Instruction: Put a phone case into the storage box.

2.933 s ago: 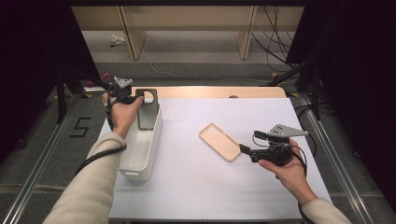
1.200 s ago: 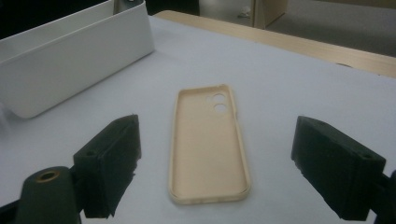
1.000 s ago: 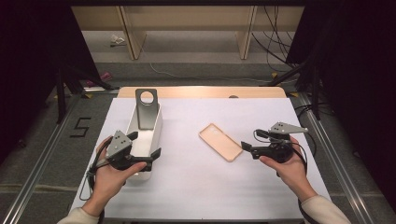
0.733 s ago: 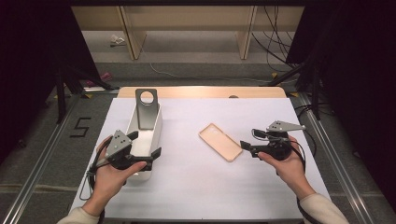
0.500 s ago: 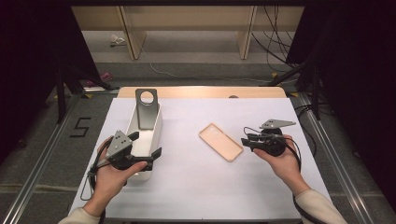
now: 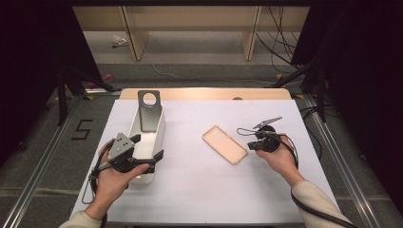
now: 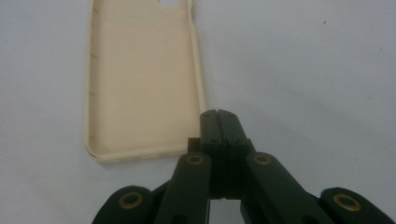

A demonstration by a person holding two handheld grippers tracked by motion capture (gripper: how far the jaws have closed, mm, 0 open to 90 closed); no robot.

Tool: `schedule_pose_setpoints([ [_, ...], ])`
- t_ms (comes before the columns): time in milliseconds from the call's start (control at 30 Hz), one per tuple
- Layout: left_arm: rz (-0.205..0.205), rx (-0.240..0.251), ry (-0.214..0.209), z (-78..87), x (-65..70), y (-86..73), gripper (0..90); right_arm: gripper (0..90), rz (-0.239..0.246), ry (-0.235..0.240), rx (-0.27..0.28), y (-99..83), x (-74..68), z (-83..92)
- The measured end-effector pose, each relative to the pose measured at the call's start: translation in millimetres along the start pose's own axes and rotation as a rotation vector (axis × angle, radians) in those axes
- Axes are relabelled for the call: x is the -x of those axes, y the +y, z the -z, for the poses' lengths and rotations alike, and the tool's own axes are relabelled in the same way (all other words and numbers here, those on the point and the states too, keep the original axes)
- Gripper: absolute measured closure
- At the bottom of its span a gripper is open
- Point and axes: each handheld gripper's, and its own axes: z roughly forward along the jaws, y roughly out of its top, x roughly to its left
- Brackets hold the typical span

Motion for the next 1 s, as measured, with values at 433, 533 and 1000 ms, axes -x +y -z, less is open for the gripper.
schedule_pose_setpoints([
  [433, -0.001, 0.001, 0.0, 0.1, -1.1, 0.7, 3.3, 90.0, 0.008, 0.006, -0.083, 3.6, -0.2, -17.3],
  [533, -0.002, 0.002, 0.0, 0.0, -0.7, 0.7, 3.3, 90.0, 0.011, 0.014, -0.093, 3.4, -1.3, -16.9],
  [1000, 0.002, 0.002, -0.007, -1.1, 0.4, 0.1, 3.4, 90.0, 0.081, 0.076, -0.181, 3.6, -22.5, -17.0],
])
